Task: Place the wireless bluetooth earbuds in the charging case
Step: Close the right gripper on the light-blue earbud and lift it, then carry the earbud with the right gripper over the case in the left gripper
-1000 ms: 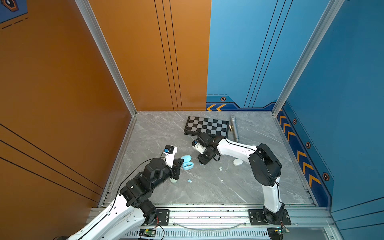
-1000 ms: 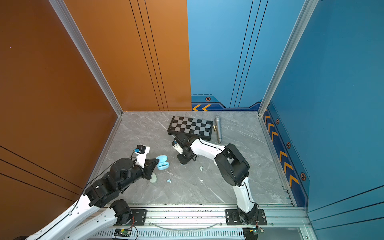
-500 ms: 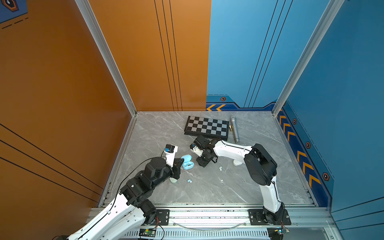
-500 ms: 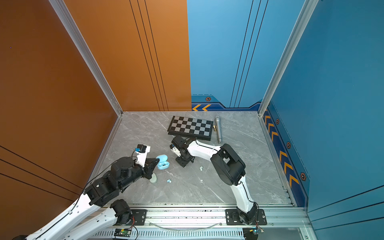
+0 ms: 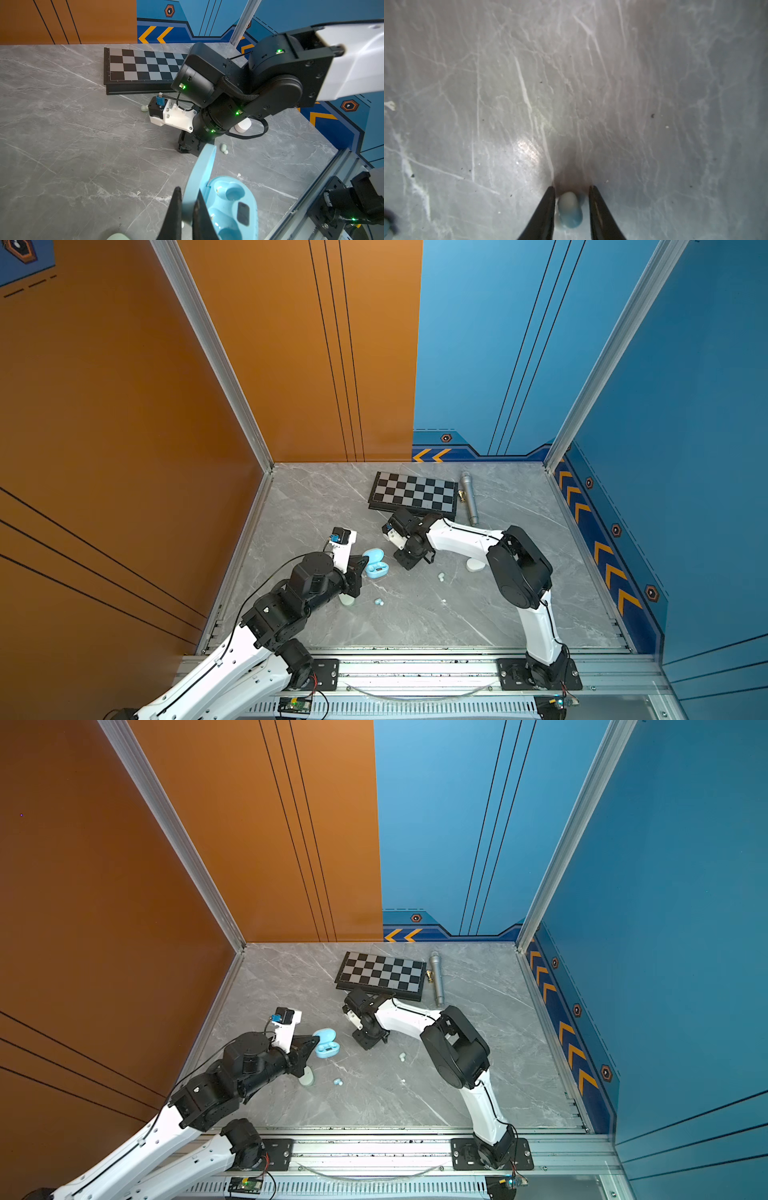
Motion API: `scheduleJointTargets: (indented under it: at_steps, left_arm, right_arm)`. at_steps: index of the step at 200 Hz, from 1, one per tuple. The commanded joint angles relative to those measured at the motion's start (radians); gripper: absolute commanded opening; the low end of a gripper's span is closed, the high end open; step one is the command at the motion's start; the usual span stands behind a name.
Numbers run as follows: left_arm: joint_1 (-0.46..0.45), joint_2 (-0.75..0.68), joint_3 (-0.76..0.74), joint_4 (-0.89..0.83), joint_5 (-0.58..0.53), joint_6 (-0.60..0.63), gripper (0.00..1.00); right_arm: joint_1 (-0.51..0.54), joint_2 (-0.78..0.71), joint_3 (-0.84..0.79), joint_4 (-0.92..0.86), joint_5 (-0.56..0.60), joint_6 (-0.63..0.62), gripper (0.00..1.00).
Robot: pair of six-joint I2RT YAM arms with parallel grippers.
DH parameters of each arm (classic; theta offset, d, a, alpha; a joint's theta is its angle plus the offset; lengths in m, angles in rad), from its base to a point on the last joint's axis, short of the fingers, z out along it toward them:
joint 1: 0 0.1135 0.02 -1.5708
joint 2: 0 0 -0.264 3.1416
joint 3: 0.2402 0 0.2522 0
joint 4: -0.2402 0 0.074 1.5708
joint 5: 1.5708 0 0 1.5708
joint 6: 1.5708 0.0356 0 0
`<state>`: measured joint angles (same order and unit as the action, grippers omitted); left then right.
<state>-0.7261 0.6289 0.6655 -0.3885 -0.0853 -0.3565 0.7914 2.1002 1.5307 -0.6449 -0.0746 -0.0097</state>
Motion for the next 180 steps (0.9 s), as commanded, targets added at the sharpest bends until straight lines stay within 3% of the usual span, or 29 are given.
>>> scheduleJointTargets:
  at_steps: [1,17,60,104,138,180]
  left_arm:
    - [0.009,0.002,0.03,-0.004,0.008,0.006,0.0]
    - [0.01,0.003,0.031,-0.005,0.01,0.004,0.0]
    - [0.005,0.014,0.027,-0.003,0.022,0.007,0.0]
    - [-0.018,0.074,0.019,0.056,-0.019,0.045,0.0]
    - [-0.073,0.147,-0.016,0.19,-0.138,0.115,0.0]
    - [-0.117,0.273,-0.062,0.479,-0.225,0.183,0.0]
  right_arm:
    - [-0.009,0.0,-0.018,-0.036,-0.009,0.027,0.29]
    - [-0.011,-0.008,-0.023,-0.036,-0.02,0.032,0.28]
    - [-0.029,-0.02,-0.027,-0.035,-0.059,0.061,0.14]
    - [-0.072,-0.13,-0.03,-0.036,-0.097,0.126,0.08]
    - [-0.14,-0.24,-0.06,-0.038,-0.139,0.217,0.07]
    - [-0.178,-0.427,-0.108,-0.066,-0.211,0.279,0.07]
